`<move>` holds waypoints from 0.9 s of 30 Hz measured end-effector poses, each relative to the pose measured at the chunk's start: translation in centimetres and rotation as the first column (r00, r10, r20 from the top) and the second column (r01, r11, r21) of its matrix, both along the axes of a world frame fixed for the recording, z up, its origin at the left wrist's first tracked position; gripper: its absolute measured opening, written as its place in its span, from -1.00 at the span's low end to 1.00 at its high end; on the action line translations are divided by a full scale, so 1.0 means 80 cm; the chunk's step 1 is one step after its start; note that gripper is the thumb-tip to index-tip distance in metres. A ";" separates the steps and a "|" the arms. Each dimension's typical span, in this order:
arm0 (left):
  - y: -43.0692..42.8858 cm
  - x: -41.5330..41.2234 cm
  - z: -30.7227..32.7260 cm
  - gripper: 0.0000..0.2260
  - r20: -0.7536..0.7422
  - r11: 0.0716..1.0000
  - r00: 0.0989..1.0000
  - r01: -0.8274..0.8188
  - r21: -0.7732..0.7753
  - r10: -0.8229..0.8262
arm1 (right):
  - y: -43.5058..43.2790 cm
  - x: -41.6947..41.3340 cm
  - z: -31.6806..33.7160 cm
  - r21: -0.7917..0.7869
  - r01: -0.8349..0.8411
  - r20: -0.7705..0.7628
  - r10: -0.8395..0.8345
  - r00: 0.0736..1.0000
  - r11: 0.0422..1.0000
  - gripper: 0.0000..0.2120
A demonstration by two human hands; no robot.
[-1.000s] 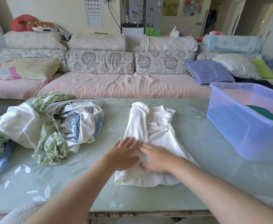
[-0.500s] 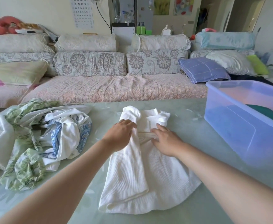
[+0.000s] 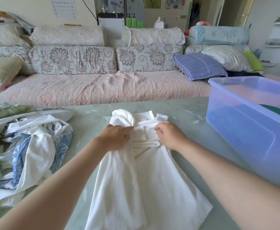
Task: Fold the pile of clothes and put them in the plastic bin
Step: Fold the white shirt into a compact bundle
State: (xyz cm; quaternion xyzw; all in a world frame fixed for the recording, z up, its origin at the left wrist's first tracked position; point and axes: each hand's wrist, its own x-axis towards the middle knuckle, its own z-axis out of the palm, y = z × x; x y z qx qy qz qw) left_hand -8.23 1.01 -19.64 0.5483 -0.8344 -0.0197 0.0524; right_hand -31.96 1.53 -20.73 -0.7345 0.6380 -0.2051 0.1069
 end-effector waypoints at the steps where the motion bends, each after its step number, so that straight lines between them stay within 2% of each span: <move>1: -0.004 0.003 0.004 -0.61 -0.016 1.000 1.000 -0.002 0.022 0.002 | -0.001 0.000 0.000 -0.008 0.053 -0.023 -0.053 0.998 0.999 -0.71; 4: -0.011 0.008 0.000 -0.48 -0.028 1.000 1.000 -0.004 0.003 0.004 | 0.001 0.006 0.000 0.098 0.288 -0.121 -0.275 0.954 0.953 -0.44; 6: -0.013 0.009 -0.014 -0.41 -0.010 0.998 1.000 -0.005 -0.065 0.004 | 0.001 0.011 -0.001 0.149 0.372 -0.145 -0.352 0.925 0.916 -0.40; 9: -0.015 0.005 -0.031 -0.19 0.048 0.992 0.999 0.005 -0.123 0.001 | -0.004 0.019 0.000 0.143 0.337 -0.091 -0.327 0.941 0.931 -0.56; 12: -0.015 0.000 -0.033 -0.16 0.072 0.991 0.997 -0.002 -0.136 0.012 | -0.005 0.029 0.008 0.173 0.289 0.086 -0.307 0.948 0.942 -0.82; 13: -0.012 -0.001 -0.029 -0.16 0.054 0.991 0.999 -0.002 -0.135 0.009 | -0.004 0.032 0.012 0.153 0.288 0.147 -0.310 0.939 0.945 -0.91; 15: -0.019 0.003 -0.034 -0.23 -0.015 0.998 1.000 -0.009 -0.070 0.008 | -0.002 0.040 0.023 0.083 0.274 0.231 -0.286 0.930 0.958 -0.93; 17: -0.026 0.008 -0.034 -0.42 -0.215 0.995 0.975 -0.036 0.088 0.055 | 0.002 0.054 0.035 0.012 0.234 0.276 -0.228 0.934 0.972 -0.90; 18: -0.026 0.011 -0.027 -0.47 -0.408 0.980 0.906 -0.037 0.197 0.117 | 0.003 0.063 0.042 -0.012 0.210 0.298 -0.197 0.934 0.978 -0.89; 19: -0.024 0.013 -0.018 -0.48 -0.601 0.954 0.771 -0.023 0.300 0.208 | 0.003 0.074 0.048 -0.022 0.181 0.322 -0.164 0.932 0.983 -0.89; 20: -0.022 0.015 -0.009 -0.49 -0.753 0.931 0.594 0.017 0.364 0.284 | 0.002 0.087 0.054 -0.020 0.139 0.346 -0.124 0.930 0.990 -0.86; 21: -0.021 0.018 -0.002 -0.54 -0.834 0.919 0.433 0.031 0.393 0.342 | 0.000 0.101 0.060 0.002 0.081 0.380 -0.076 0.922 0.997 -0.81; 22: -0.023 0.024 0.001 -0.60 -0.871 0.914 0.315 0.021 0.404 0.378 | -0.002 0.116 0.065 0.048 0.011 0.426 -0.031 0.904 0.999 -0.76; 24: -0.020 0.032 0.007 -0.67 -0.890 0.911 0.210 -0.017 0.411 0.406 | -0.005 0.145 0.070 0.211 -0.132 0.495 0.011 0.869 0.969 -0.67; 26: -0.020 0.039 0.007 -0.67 -0.896 0.929 0.246 -0.121 0.349 0.369 | -0.009 0.165 0.067 0.348 -0.212 0.463 0.029 0.886 0.913 -0.52; 27: -0.023 0.042 0.005 -0.66 -0.883 0.935 0.310 -0.170 0.312 0.351 | -0.011 0.169 0.063 0.373 -0.209 0.422 0.036 0.906 0.904 -0.45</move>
